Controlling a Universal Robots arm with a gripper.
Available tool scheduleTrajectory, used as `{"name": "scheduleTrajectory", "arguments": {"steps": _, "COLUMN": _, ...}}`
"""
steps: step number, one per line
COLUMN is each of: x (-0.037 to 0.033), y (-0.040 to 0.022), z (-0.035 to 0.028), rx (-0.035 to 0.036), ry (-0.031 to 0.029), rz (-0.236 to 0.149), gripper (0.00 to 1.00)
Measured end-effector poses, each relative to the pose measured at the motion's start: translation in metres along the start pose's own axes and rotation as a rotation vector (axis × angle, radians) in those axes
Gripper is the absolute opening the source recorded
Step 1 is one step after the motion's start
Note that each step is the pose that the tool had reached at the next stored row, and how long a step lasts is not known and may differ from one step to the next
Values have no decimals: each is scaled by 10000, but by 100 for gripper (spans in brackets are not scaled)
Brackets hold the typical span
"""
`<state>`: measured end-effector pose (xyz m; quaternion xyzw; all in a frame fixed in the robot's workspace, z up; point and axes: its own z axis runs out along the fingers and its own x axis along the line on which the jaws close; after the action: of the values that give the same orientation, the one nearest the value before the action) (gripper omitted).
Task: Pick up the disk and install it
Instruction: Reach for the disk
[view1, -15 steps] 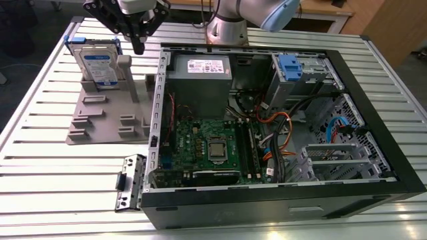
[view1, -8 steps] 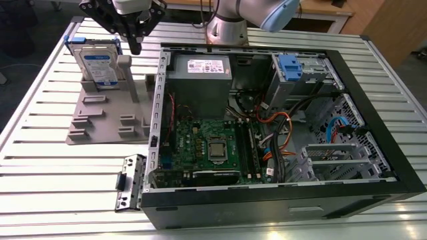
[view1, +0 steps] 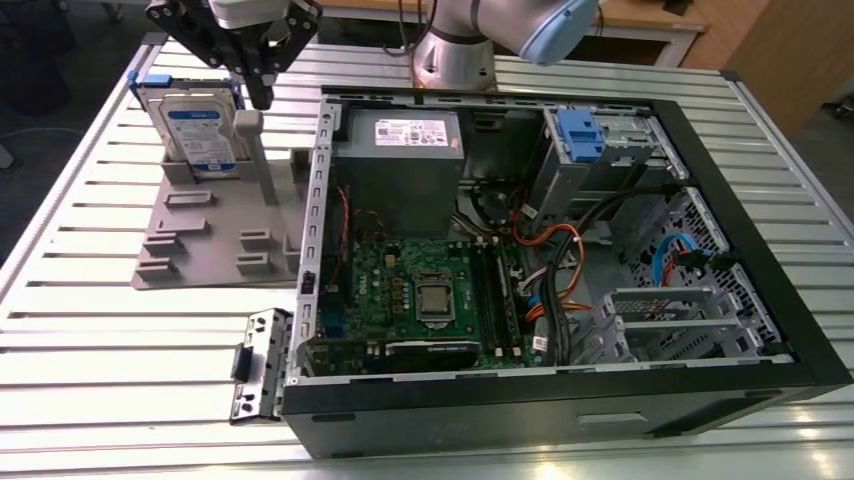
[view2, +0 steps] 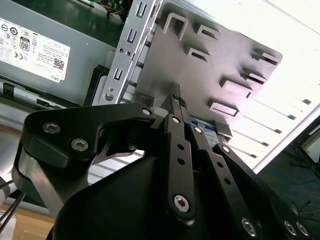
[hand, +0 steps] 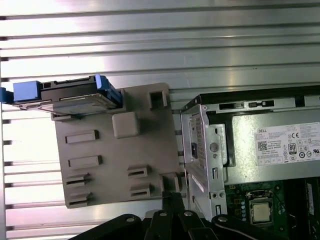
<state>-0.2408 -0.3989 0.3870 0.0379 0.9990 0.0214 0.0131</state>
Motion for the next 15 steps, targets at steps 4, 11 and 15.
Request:
{"name": "scheduleTrajectory", "arguments": {"steps": 4, "x": 54, "y": -4, "z": 1, "rx": 1, "ry": 0, "rz": 0, "gripper": 10}}
{"name": "scheduleTrajectory", "arguments": {"steps": 11, "x": 133, "y": -10, "z": 5, "rx": 0, "ry": 0, "rz": -1, "gripper": 10}}
{"name": "scheduleTrajectory", "arguments": {"steps": 15, "x": 172, "y": -14, "z": 6, "rx": 0, "ry": 0, "rz": -1, "gripper": 10}}
